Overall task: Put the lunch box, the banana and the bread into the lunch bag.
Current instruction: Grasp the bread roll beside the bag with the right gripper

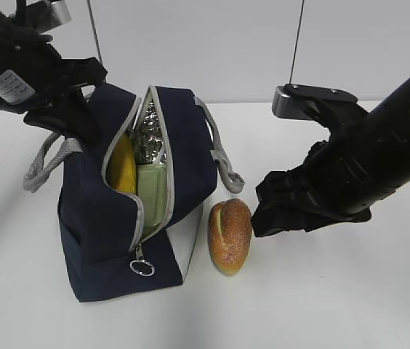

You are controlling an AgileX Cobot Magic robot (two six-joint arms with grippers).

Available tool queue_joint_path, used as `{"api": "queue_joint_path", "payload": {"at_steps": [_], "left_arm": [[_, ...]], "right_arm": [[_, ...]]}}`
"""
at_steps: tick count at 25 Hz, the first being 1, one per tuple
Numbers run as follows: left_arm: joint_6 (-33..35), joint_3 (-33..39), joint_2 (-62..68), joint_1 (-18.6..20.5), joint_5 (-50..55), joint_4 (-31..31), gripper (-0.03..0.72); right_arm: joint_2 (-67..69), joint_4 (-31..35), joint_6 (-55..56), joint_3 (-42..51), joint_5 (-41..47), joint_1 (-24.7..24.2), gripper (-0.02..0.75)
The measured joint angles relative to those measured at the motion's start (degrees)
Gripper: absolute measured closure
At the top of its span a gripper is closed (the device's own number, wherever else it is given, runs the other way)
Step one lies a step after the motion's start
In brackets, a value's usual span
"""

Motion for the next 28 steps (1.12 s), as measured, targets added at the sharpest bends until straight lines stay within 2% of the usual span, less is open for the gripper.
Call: {"api": "queue_joint_path", "payload": {"at_steps": [2,6,8,15,28], "left_arm": [[0.0,0.0,0.0,0.0,0.1,0.0,0.69],[0.0,0.0,0.0,0.0,0.2,0.0,0.69],[0.0,0.0,0.0,0.0,0.2,0.0,0.69],[0.0,0.0,0.0,0.0,0.2,0.0,0.69],[0.0,0.0,0.0,0.0,0.3,0.0,0.69]], "right_arm": [[1.6,0.8,0.4,0.0,-2.8,0.0,0.191],[5.3,4.0,0.5,0.0,-7.3,0.0,0.099],[7.6,5.7,0.5,0.0,-8.9,0.0,0.082],[14.8,10.4,0.7,-0.9,-13.3,0.0,0.078],[25.7,12.6,0.7,-8.8,-14.7,0.0,0.09]]}}
